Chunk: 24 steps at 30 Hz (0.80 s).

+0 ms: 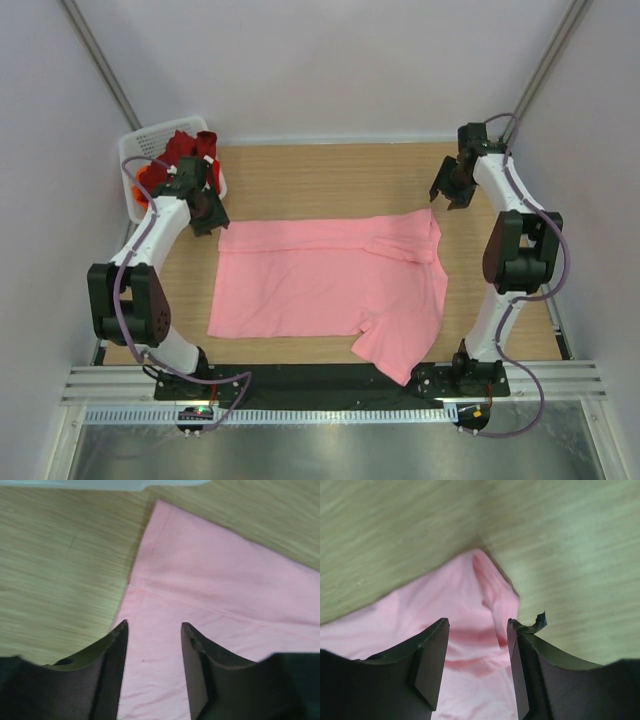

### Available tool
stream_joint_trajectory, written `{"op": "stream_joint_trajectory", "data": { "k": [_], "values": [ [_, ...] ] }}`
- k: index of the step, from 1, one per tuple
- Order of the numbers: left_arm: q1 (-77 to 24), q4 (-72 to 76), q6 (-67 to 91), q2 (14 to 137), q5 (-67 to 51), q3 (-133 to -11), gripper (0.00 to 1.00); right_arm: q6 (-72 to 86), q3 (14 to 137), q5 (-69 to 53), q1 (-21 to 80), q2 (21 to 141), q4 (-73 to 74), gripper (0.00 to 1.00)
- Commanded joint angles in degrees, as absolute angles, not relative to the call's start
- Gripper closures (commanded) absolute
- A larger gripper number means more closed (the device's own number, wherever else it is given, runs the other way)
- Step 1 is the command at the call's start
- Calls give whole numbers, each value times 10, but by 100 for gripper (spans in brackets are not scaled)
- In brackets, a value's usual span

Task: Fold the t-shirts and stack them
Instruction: Fold the tshirt

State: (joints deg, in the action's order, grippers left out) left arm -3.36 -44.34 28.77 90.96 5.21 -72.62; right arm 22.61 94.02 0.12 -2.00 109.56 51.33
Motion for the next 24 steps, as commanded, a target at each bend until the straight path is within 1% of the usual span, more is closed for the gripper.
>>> {"op": "stream_joint_trajectory", "data": {
  "k": [1,2,3,5,8,16,19,20,21,22,24],
  "values": [
    [-40,-374,303,928,-12,-738,58,220,991,-23,-21,1150,488,44],
    [-42,-369,304,938,-12,-748,60,219,1012,-24,-21,1164,489,45],
    [-47,-364,301,961,-12,-754,64,216,1022,-31,-21,1173,490,46],
    [-52,-357,295,980,-11,-765,67,218,1038,-44,-21,1196,482,48],
    [-55,-342,296,1004,-13,-765,68,224,1049,-53,-21,1215,483,52],
    [-60,-330,295,1063,-11,-764,68,233,1007,-53,-21,1216,468,53],
    [-59,-331,294,1083,-5,-766,68,236,992,-47,-21,1222,451,58],
    [-60,-334,294,1092,-4,-767,69,236,997,-42,-21,1226,449,65],
    [-60,-336,294,1099,-4,-769,68,236,1001,-38,-22,1235,446,69],
    [-60,-340,294,1105,11,-774,68,236,1008,-31,-22,1238,443,77],
    [-60,-345,294,1121,16,-775,68,235,1019,-23,-22,1245,430,87]
  ]
}}
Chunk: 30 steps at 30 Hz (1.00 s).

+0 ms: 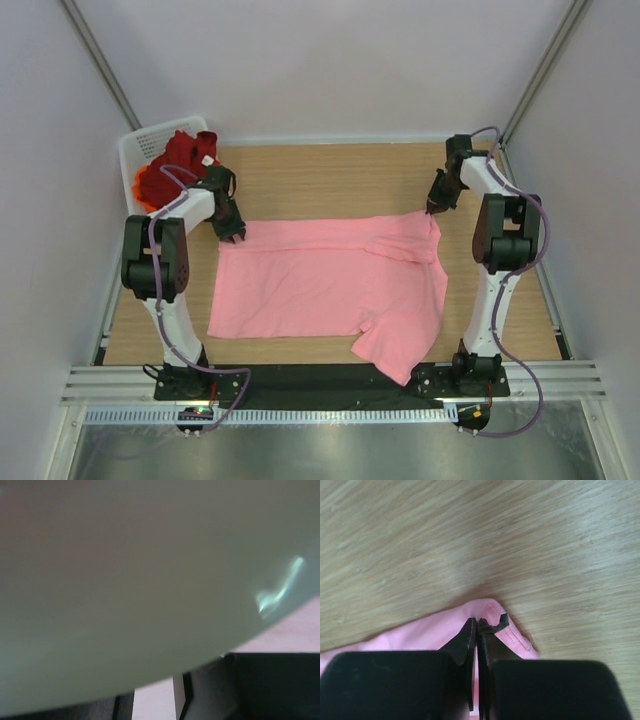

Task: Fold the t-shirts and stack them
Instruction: Fold the tshirt

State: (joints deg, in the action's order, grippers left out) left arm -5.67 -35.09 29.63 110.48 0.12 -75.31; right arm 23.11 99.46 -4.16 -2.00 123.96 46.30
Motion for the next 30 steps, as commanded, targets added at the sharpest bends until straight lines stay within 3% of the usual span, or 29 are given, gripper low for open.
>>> {"op": "stream_joint_trajectory", "data": {
  "k": [1,9,11,12,13,16,18,23,26,30],
  "values": [
    [-60,-345,294,1127,18,-775,68,233,1030,-19,-22,1254,425,97],
    [-61,-344,294,1154,26,-796,68,218,1135,-16,-22,1307,435,99],
    [-62,-345,294,1146,25,-798,67,216,1178,-11,-22,1318,462,95],
    [-66,-348,296,1134,24,-799,65,214,1191,-3,-21,1321,493,89],
    [-67,-354,297,1124,22,-799,64,215,1213,-3,-21,1318,510,73],
    [-77,-370,298,1080,22,-789,55,214,1224,38,-18,1286,566,52],
    [-82,-377,298,1052,21,-781,50,210,1205,60,-3,1240,596,45],
    [-90,-410,296,956,15,-743,46,199,1093,73,85,1130,603,44],
    [-91,-423,297,901,6,-718,47,196,1006,65,129,1078,575,53],
    [-96,-428,305,836,-27,-685,50,192,917,62,191,1049,545,73]
  ]
}}
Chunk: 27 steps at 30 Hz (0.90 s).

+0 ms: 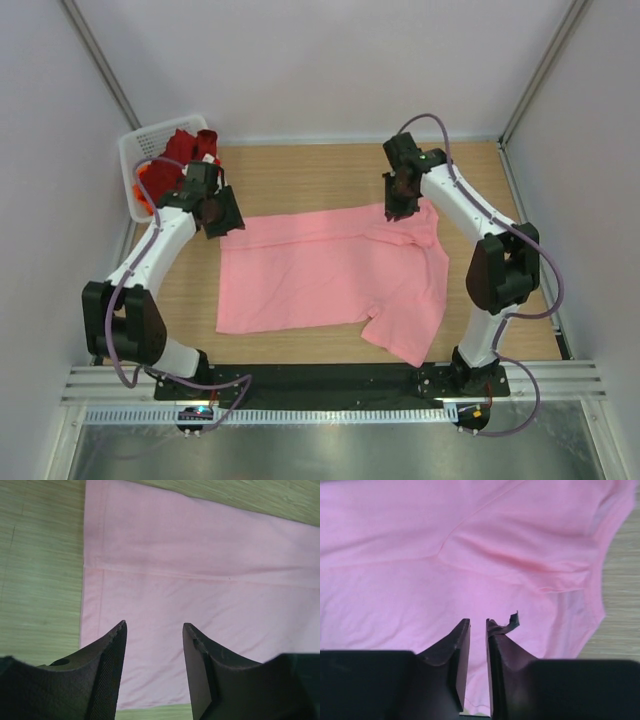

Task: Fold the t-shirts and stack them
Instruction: Fold the tshirt

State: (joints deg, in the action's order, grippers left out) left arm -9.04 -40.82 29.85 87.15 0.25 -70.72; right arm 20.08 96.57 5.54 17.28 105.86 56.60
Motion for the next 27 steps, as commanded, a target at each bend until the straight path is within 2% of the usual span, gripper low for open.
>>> {"op": "stream_joint_trajectory", "data": {
  "k": [1,4,10,14,22,27],
  "values": [
    [-99,-431,307,825,-32,-679,50,191,910,63,197,1050,541,76],
    [-112,-435,312,791,-34,-659,51,190,882,72,206,1056,522,77],
    [-123,-446,309,766,-38,-642,52,184,863,75,213,1099,487,63],
    [-123,-451,306,759,-38,-639,52,182,867,78,214,1128,468,61],
    [-123,-453,292,759,-36,-636,52,183,892,110,214,1175,453,61],
    [-123,-455,287,764,-33,-644,52,185,892,133,214,1178,440,71]
  ]
}}
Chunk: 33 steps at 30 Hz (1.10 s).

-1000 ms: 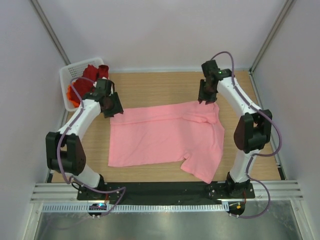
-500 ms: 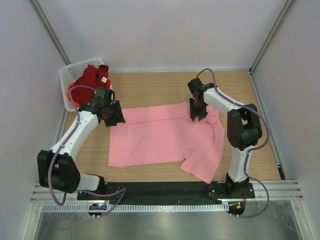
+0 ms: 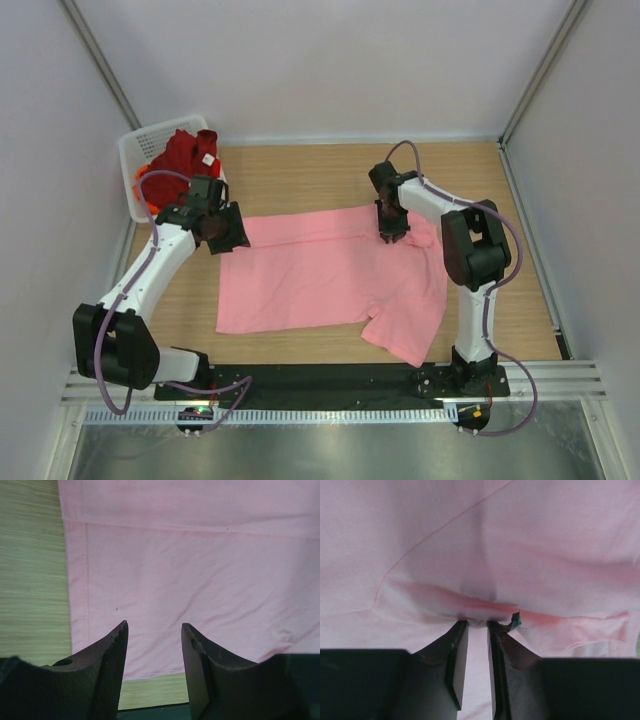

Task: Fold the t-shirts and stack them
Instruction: Fold the tshirt

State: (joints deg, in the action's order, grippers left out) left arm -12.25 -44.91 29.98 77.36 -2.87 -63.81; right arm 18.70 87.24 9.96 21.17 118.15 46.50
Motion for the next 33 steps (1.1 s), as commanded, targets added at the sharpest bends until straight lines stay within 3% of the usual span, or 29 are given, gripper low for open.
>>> {"op": "stream_joint_trajectory", "data": {
  "k": [1,5,9,11,18,21,24,25,26,29,33],
  "values": [
    [-123,-455,287,763,-33,-645,51,187,891,136,214,1177,439,76],
    [-123,-455,287,767,-35,-649,52,192,901,132,214,1168,446,92],
    [-123,-453,287,770,-36,-647,52,197,918,119,214,1161,471,92],
    [-123,-452,288,771,-37,-647,52,197,937,115,214,1161,486,98],
    [-123,-450,290,782,-41,-653,51,179,1038,104,203,1203,526,99],
    [-123,-452,289,783,-41,-651,52,153,1103,102,189,1254,526,96],
    [-123,-454,287,782,-41,-650,52,132,1188,126,177,1307,538,80],
    [-123,-454,287,781,-41,-648,52,131,1213,127,173,1327,557,62],
    [-123,-455,287,781,-40,-648,52,133,1259,124,171,1331,572,57],
    [-123,-455,291,779,-40,-645,52,152,1268,96,178,1304,607,54],
    [-123,-447,296,779,-44,-641,52,191,1143,41,185,1213,543,54]
  ]
}}
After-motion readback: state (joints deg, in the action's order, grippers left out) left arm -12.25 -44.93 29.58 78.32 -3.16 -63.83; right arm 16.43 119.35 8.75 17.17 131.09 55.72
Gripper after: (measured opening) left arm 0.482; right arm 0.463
